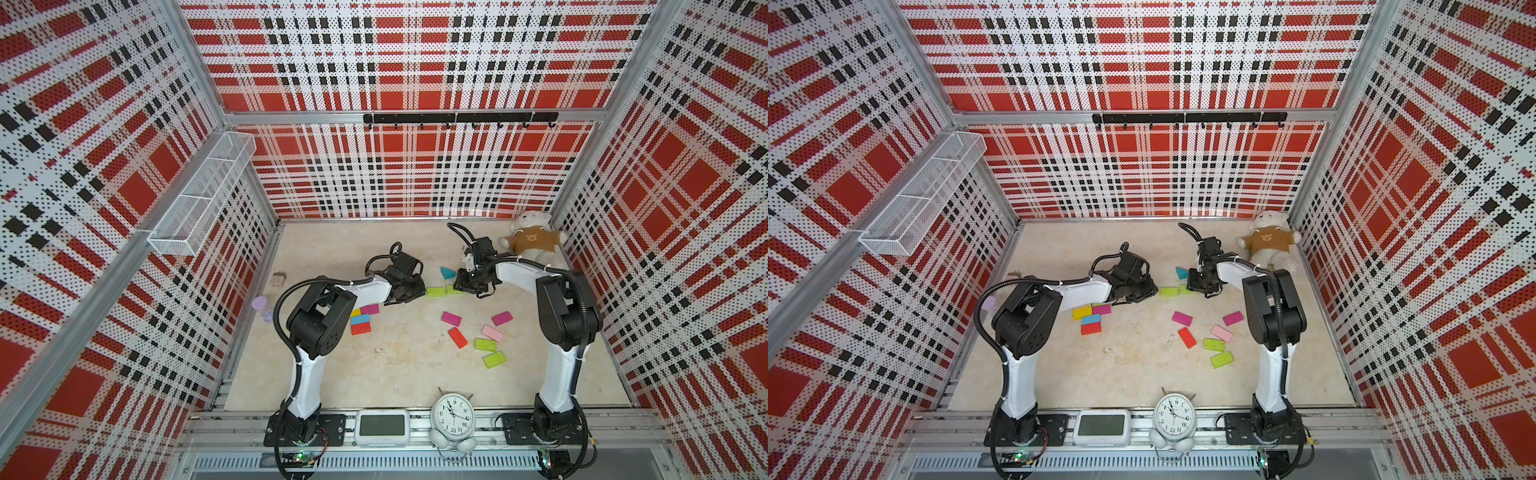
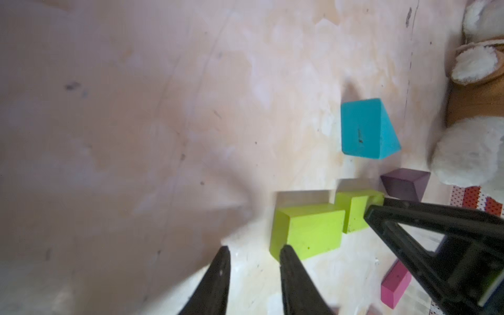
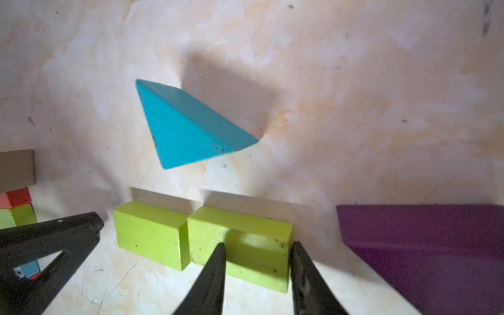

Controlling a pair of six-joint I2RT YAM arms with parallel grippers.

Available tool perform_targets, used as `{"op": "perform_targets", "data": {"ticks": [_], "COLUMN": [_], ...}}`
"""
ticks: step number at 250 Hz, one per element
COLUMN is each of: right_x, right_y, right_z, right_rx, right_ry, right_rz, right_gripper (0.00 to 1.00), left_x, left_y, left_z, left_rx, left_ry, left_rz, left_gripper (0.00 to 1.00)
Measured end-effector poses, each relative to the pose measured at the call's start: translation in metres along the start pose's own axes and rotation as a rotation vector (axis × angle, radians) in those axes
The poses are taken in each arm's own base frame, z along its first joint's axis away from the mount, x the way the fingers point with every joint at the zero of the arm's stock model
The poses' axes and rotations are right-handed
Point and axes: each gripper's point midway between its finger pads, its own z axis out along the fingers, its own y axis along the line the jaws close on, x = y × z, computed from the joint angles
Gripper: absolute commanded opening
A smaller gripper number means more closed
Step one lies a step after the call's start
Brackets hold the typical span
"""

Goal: Assemble a carrot with building blocks
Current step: Assemble the building block at the center of the board.

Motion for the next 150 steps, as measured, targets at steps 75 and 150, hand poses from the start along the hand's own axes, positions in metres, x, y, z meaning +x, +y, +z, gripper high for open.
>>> {"op": "perform_targets", "data": {"ticks": [75, 150], "right_x": [0.001, 0.001], "right_y": [0.002, 0.002], "right_z": [0.0, 0.001], "right_rx": [-0.001, -0.001], "right_ry": [0.002, 0.003], "right_rz": [-0.004, -0.004], "right_gripper": [0.39, 0.39], "left_x": [0.01, 0.014], "left_y": [-0.019, -0.025], "left_z": [0.015, 0.02], "left_rx": [0.028, 0.048], "left_ry": [0.03, 0.047], "left_rz": [0.028, 0.034], "left_gripper": [0.31, 0.29]}}
